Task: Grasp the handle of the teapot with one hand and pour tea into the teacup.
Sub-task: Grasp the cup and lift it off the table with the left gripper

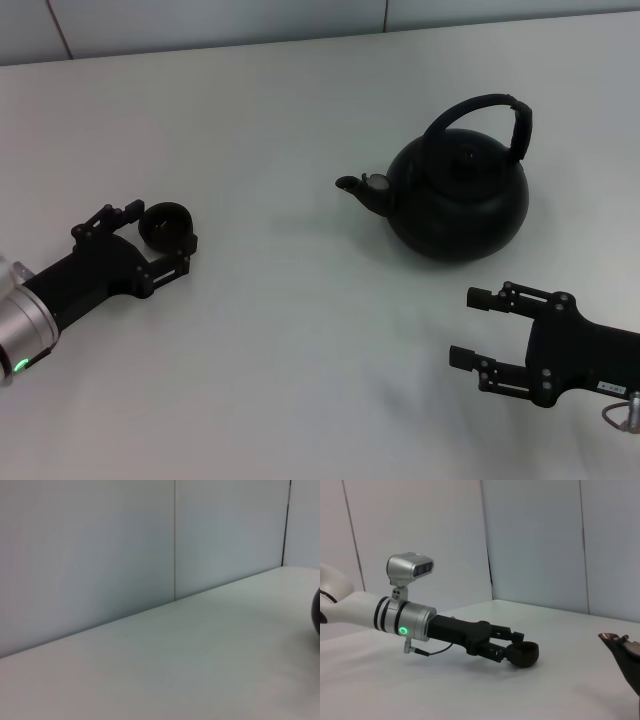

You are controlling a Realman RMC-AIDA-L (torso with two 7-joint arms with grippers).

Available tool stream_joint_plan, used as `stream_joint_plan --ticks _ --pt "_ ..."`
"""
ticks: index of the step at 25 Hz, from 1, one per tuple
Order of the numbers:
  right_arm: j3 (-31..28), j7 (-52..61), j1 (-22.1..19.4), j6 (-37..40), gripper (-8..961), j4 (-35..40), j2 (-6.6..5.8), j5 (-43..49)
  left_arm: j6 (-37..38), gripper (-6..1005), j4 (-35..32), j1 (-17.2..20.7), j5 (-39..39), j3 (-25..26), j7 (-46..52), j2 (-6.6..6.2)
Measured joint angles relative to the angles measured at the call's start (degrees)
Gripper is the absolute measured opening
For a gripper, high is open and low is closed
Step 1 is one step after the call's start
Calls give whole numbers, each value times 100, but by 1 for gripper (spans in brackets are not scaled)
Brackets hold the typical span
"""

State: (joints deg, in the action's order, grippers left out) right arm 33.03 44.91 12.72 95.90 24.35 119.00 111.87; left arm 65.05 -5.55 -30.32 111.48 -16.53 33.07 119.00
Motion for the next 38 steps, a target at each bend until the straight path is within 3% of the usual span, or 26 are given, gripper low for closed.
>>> stream_joint_plan --ticks 8,38 --pt "2 1 2 0 712 21 -8 -4 -306 843 108 -187 -64 23 -67 10" --pt "2 13 -6 -1 713 52 -9 -7 -487 839 231 -202 -92 33 -153 9"
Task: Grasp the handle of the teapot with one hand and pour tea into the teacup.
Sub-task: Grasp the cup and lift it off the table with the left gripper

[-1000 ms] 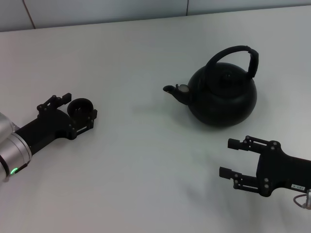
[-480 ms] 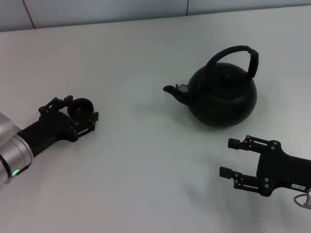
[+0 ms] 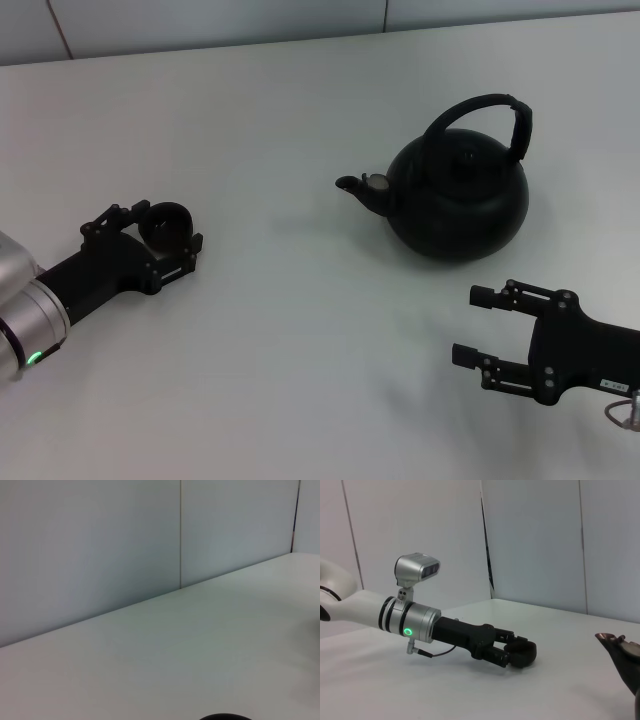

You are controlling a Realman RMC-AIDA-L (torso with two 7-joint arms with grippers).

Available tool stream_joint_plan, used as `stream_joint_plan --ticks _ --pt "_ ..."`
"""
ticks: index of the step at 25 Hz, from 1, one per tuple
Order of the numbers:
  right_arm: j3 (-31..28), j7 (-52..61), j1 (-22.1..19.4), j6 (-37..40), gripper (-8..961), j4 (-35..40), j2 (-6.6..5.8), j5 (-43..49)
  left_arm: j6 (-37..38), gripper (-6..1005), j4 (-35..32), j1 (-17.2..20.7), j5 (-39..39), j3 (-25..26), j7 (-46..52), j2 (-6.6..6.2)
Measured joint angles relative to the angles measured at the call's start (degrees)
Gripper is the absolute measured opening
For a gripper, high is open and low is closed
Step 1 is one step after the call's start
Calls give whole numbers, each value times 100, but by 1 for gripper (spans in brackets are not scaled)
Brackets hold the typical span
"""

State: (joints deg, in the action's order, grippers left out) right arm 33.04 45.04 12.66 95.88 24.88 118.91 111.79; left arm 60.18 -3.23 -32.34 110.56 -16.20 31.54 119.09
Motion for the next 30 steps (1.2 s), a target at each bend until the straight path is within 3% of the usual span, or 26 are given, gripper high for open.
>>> stream_joint_plan --ticks 10,13,25,30 --pt "0 12 -10 29 711 0 0 0 10 838 25 0 1 -8 1 -9" --pt "0 17 -9 45 712 0 0 1 4 683 25 0 1 0 1 -9" --pt "-2 23 -9 54 712 -4 5 0 443 683 24 7 33 -37 4 -24" --pt "-9 23 -1 51 712 -24 8 0 783 684 32 -129 139 -414 70 -22"
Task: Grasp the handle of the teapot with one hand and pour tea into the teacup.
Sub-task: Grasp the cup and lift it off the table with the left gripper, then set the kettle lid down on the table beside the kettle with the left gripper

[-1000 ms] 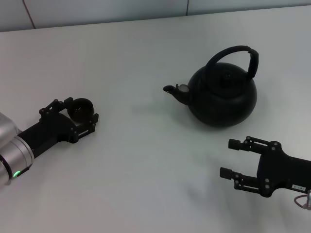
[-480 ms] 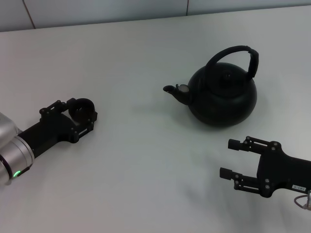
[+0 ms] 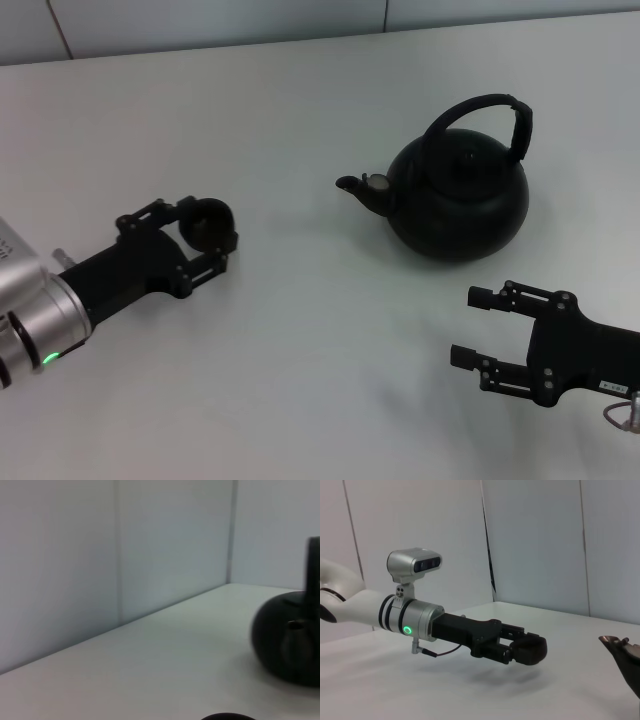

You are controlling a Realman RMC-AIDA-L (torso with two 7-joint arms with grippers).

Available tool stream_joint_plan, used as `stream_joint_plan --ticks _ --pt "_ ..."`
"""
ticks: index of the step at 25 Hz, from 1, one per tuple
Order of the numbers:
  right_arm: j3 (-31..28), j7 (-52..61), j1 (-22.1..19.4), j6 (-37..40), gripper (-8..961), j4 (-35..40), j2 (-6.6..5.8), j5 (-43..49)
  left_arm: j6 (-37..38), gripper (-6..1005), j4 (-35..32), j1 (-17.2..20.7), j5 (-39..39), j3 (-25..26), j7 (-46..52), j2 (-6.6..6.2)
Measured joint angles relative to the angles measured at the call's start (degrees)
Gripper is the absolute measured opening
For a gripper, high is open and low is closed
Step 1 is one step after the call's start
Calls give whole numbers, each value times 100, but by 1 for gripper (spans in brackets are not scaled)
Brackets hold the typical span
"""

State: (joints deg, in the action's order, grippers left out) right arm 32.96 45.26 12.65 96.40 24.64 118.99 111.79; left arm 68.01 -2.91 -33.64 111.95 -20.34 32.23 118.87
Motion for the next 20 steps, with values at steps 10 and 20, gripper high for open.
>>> stream_joint_plan --ticks 10,20 --pt "-1 -1 10 -10 713 -21 8 0 122 684 214 -363 62 -230 7 19" --pt "0 -1 8 -6 712 -31 18 0 27 683 357 -565 116 -303 -48 22"
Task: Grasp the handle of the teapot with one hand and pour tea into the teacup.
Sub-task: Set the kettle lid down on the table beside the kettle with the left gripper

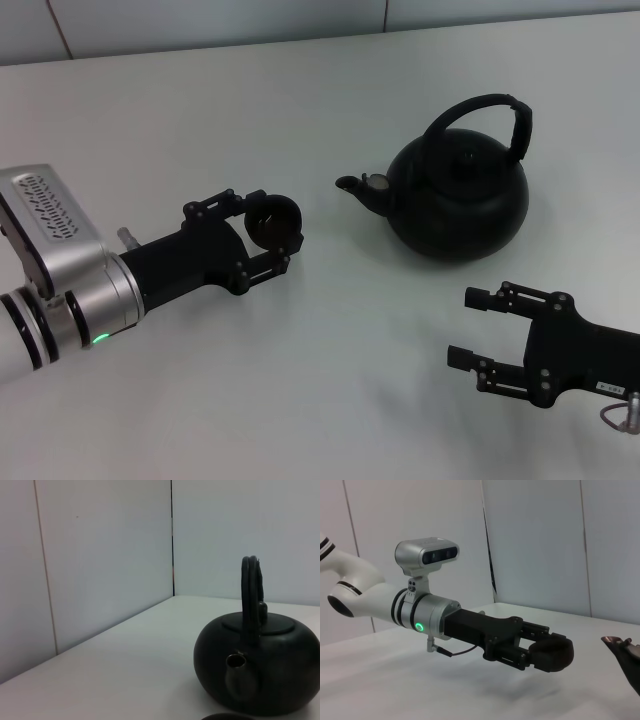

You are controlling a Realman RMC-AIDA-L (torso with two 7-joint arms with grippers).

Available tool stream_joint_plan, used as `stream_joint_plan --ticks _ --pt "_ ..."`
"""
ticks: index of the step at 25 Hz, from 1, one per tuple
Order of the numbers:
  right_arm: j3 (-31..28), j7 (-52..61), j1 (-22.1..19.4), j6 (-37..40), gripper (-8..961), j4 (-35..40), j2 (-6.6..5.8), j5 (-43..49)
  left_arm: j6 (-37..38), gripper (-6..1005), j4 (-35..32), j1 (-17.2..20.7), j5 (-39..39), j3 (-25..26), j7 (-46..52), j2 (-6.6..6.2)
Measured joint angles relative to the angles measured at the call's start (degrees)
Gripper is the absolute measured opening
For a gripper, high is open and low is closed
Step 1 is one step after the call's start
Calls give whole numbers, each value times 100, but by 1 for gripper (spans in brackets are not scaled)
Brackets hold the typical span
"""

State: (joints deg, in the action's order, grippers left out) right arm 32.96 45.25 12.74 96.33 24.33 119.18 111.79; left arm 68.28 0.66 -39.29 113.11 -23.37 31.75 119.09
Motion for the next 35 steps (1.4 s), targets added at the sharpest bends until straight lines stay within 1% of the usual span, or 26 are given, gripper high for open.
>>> stream_joint_plan --ticks 8,12,16,35 --pt "0 -15 -4 2 712 -8 0 0 -101 683 39 -25 2 0 -4 0" --pt "0 -17 -5 1 712 -8 0 0 -336 683 108 -27 1 3 -52 2" --pt "5 -19 -4 -1 711 -7 0 0 -677 684 312 -45 -4 45 -298 8" --pt "9 -25 -8 -5 711 -7 0 18 -806 683 448 -46 -35 70 -458 9"
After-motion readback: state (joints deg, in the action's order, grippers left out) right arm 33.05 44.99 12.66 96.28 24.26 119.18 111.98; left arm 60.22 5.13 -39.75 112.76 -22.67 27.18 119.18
